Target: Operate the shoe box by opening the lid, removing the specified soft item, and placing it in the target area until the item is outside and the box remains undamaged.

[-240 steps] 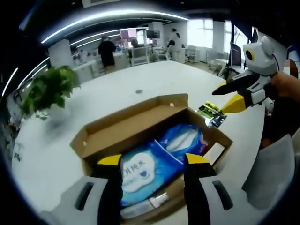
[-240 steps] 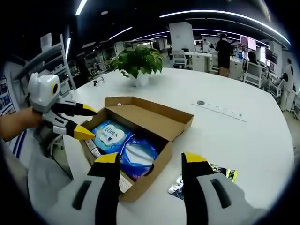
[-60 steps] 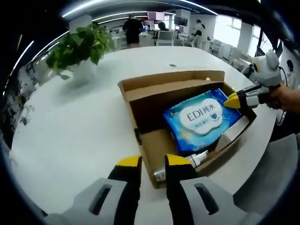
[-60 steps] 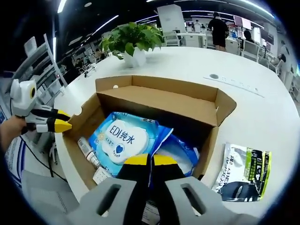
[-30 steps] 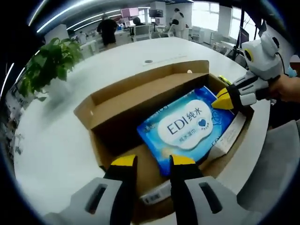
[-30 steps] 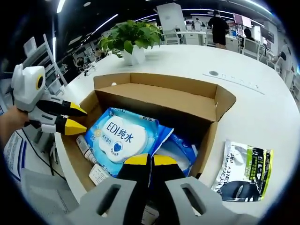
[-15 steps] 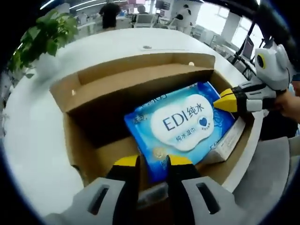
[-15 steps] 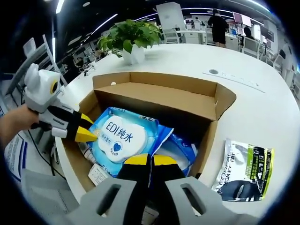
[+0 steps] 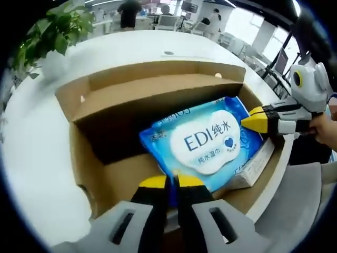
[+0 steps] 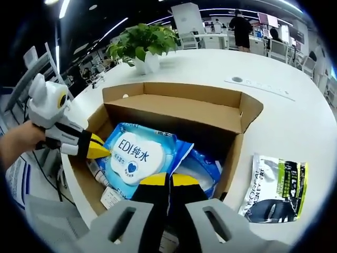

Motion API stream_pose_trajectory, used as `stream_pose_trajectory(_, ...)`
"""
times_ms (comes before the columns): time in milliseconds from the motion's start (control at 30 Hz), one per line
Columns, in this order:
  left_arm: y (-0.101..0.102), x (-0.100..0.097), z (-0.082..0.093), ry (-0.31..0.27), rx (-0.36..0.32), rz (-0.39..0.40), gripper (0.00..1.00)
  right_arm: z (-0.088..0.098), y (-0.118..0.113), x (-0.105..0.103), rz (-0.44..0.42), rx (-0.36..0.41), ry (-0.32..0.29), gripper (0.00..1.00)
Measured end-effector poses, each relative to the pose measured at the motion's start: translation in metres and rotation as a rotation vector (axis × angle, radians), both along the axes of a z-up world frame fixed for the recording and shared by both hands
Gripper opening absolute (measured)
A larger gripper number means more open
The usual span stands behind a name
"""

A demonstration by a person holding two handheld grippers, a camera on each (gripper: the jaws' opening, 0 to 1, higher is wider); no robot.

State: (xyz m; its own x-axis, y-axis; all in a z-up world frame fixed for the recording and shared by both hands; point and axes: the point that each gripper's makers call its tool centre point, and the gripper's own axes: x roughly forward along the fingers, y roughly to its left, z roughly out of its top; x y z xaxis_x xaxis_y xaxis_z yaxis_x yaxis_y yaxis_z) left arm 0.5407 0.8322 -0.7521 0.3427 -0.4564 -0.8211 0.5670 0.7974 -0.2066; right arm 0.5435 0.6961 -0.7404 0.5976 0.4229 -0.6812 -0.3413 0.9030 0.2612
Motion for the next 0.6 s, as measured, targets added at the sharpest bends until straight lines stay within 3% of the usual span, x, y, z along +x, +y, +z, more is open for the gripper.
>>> stream_pose_trajectory(167,0.003,-0.001,0.005,-0.047,0.036,-0.01,0.0,0.006,0.002,0.0,0.007,-0.017,-0.022,0.0)
stream_pose_trajectory(600,0.004,0.0,0.023,-0.079,-0.002,0.033,0.0,0.019,0.001,-0.001,0.016,-0.014,-0.045,0.0)
